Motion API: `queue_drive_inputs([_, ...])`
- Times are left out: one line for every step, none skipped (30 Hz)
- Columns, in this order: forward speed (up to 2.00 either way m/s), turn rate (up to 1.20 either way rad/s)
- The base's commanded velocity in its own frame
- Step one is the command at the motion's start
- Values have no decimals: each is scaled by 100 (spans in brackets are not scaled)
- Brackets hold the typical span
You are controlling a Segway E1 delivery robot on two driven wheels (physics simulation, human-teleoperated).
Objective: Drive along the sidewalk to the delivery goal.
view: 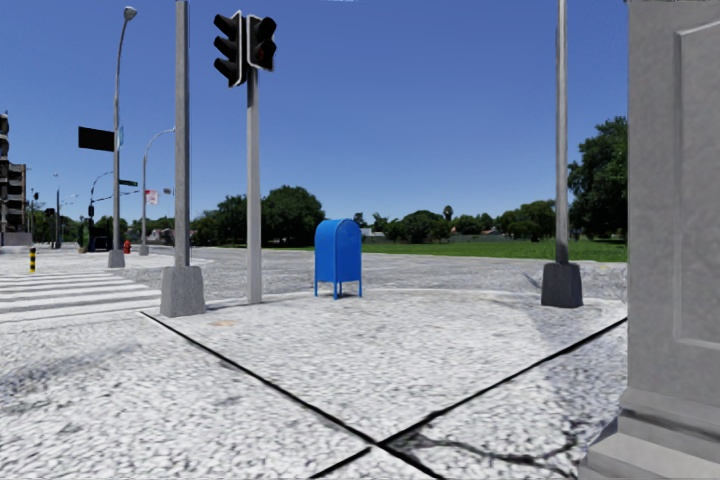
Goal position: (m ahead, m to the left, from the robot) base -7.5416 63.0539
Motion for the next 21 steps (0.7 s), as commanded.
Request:
queue_drive_inputs([200,120])
queue_drive_inputs([200,120])
queue_drive_inputs([200,120])
queue_drive_inputs([200,120])
queue_drive_inputs([200,120])
queue_drive_inputs([200,120])
queue_drive_inputs([200,120])
queue_drive_inputs([200,120])
queue_drive_inputs([200,120])
queue_drive_inputs([200,120])
queue_drive_inputs([200,120])
queue_drive_inputs([200,82])
queue_drive_inputs([200,82])
queue_drive_inputs([200,0])
queue_drive_inputs([200,0])
queue_drive_inputs([200,0])
queue_drive_inputs([200,0])
queue_drive_inputs([200,0])
queue_drive_inputs([200,0])
queue_drive_inputs([200,0])
queue_drive_inputs([200,0])
